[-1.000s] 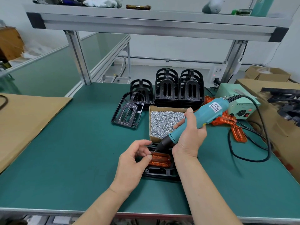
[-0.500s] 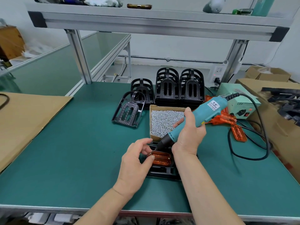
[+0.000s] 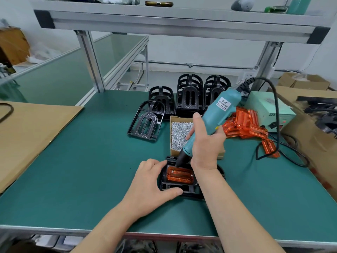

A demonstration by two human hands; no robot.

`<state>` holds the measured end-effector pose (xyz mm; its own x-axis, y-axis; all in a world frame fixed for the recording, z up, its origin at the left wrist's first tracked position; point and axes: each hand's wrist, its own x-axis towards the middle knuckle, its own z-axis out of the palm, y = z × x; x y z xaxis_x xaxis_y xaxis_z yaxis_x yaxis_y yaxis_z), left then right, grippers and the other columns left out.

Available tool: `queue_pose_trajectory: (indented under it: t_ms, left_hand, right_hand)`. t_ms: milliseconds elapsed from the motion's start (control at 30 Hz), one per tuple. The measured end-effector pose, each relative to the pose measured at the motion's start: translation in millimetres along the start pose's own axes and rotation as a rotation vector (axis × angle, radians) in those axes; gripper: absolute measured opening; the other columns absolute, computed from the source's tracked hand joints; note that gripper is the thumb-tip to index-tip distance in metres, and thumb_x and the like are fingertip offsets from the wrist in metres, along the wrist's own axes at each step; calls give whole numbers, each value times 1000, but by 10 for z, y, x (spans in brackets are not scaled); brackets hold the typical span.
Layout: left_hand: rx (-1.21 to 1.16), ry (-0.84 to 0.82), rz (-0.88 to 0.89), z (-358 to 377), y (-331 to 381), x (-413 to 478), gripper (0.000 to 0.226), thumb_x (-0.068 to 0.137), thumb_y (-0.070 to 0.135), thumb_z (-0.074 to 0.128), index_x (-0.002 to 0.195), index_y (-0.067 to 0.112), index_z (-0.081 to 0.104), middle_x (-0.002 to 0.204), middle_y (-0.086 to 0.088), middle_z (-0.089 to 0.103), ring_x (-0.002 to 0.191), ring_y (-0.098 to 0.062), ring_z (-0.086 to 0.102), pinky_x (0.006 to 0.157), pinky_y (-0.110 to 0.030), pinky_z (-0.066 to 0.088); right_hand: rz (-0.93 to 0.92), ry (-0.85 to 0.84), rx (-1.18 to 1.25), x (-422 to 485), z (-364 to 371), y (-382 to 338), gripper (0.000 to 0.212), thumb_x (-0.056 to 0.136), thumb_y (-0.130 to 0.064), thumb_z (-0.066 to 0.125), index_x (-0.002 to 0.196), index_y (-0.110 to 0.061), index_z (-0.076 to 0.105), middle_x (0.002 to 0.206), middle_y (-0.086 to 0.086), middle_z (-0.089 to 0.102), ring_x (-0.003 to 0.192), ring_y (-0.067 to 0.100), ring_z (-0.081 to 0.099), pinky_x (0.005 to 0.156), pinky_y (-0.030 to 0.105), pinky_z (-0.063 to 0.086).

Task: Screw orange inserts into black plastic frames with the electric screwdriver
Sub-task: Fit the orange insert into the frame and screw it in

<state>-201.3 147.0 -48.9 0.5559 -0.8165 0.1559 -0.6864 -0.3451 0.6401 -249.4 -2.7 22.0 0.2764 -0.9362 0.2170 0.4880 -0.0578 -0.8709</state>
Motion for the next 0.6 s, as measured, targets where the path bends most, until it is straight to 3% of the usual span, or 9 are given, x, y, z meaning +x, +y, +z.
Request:
queue_pose_trajectory:
  t_ms: [133, 233, 600]
  left_hand:
    - [1, 22, 17, 7, -13, -13, 83, 59, 78, 61, 126, 30, 57, 107, 22, 44, 109, -3, 39, 94, -12, 31]
    - [-7, 51, 27, 7, 3, -16, 61, 58, 77, 62, 103, 38, 50, 103, 26, 43, 104, -3, 41, 90, -15, 33]
    - [-5, 49, 34, 7, 3, -14, 60, 58, 76, 61, 101, 37, 48, 102, 22, 45, 103, -4, 41, 88, -12, 31]
  right_hand:
    - [-43, -38, -30, -39, 26, -7, 22, 83, -23, 73, 75, -16, 53, 49, -3, 51, 43, 16, 48, 47, 28, 43]
    - [-54, -48, -19, -41, 39, -39, 23, 84, -22, 72, 77, -13, 53, 49, -2, 50, 42, 17, 48, 46, 26, 43]
    - [-53, -54, -20, -86, 52, -12, 22, 86, -21, 71, 75, -15, 52, 48, -2, 50, 41, 14, 48, 46, 24, 43]
